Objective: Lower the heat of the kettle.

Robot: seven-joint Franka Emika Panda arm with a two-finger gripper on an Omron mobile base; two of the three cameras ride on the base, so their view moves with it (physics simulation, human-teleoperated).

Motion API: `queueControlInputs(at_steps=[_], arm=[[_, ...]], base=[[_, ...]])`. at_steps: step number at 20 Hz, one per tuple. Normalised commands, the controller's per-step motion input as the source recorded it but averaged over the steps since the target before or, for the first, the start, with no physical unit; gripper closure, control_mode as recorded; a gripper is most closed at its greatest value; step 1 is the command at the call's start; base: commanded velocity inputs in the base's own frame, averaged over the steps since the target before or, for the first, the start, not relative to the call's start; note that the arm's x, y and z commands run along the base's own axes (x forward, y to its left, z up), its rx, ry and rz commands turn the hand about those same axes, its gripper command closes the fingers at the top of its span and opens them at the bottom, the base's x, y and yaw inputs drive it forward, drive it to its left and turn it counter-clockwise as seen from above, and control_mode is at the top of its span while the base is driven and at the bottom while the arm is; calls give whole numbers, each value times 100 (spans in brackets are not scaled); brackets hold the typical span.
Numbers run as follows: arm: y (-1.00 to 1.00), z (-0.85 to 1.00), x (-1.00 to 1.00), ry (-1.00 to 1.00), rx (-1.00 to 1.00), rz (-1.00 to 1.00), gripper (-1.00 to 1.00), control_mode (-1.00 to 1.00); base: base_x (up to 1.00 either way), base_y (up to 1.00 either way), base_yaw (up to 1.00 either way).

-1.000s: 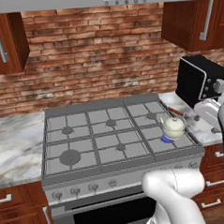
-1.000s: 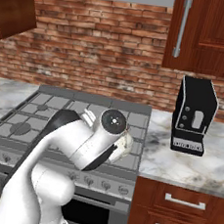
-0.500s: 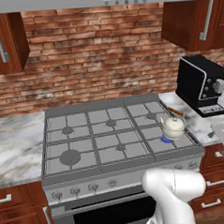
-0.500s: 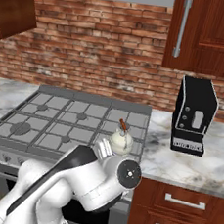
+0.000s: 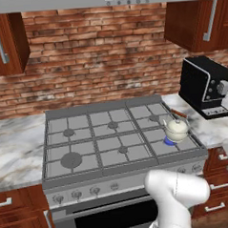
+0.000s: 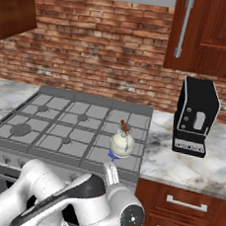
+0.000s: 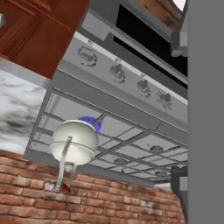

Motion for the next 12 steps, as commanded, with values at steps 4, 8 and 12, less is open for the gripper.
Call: queueControlInputs(at_steps=[4, 8, 12], arm=[[-2, -70, 0, -21, 0, 0, -100, -100], [-5, -51, 3, -5, 1, 0, -100, -100], [-12, -28, 24, 0, 0, 1, -100, -100]], base=[[0, 0, 0], [0, 0, 0], [0, 0, 0]])
